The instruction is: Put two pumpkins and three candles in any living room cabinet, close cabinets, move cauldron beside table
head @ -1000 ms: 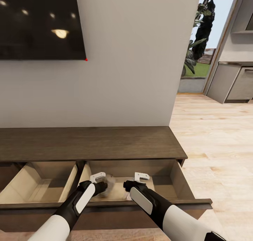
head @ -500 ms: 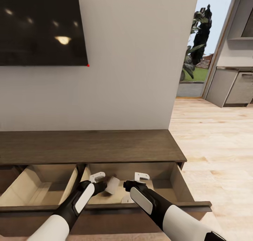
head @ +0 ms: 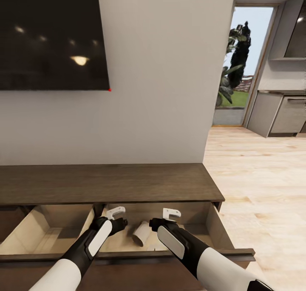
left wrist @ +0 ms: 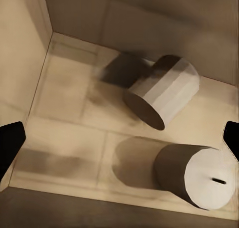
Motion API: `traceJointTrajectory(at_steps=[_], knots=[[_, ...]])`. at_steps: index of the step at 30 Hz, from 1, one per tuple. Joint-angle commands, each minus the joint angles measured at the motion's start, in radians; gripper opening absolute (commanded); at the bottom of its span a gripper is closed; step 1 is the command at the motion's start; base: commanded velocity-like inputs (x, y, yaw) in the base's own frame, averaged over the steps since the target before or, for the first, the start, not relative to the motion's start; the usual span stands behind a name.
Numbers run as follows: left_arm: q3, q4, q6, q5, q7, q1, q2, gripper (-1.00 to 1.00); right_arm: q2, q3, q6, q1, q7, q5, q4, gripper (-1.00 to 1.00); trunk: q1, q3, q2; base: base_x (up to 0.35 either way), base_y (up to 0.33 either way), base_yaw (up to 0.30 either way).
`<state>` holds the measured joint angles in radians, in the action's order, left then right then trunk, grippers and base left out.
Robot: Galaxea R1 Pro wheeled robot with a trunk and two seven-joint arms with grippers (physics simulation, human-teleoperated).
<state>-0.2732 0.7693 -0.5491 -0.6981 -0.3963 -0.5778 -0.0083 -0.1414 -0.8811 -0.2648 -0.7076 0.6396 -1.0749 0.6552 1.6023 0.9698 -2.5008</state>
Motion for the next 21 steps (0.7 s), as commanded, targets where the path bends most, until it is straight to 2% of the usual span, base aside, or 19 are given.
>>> traceJointTrajectory(at_steps=[1,5,10,15,21], knots=[[-0.003,0.005,-0.001,-0.011,-0.01,-0.001,0.001,1.0,0.001,-0.004,-0.004,-0.001,0.007,-0.003,0.001,1.0,-0.001,-0.003,0.0,0.0,0.0,0.0],[-0.003,0.01,-0.002,-0.012,-0.01,-0.001,0.001,1.0,0.001,-0.003,-0.005,-0.001,0.008,-0.003,0.001,1.0,-0.003,-0.018,0.002,-0.029,0.0,0.0],[-0.003,0.011,-0.002,-0.012,-0.01,-0.001,0.001,1.0,0.002,-0.002,-0.005,-0.001,0.008,-0.003,0.001,1.0,-0.022,-0.034,0.037,-0.222,0.0,0.0],[-0.001,0.021,-0.003,-0.013,-0.01,-0.001,0.014,1.0,0.002,-0.002,-0.006,-0.001,0.008,-0.003,0.001,1.0,-0.041,-0.05,0.072,-0.039,0.0,0.0],[0.039,0.033,-0.025,-0.016,-0.01,-0.001,0.02,1.0,0.002,-0.002,-0.005,-0.002,0.008,-0.003,0.001,1.0,-0.064,-0.068,0.114,-0.003,0.0,0.0]])
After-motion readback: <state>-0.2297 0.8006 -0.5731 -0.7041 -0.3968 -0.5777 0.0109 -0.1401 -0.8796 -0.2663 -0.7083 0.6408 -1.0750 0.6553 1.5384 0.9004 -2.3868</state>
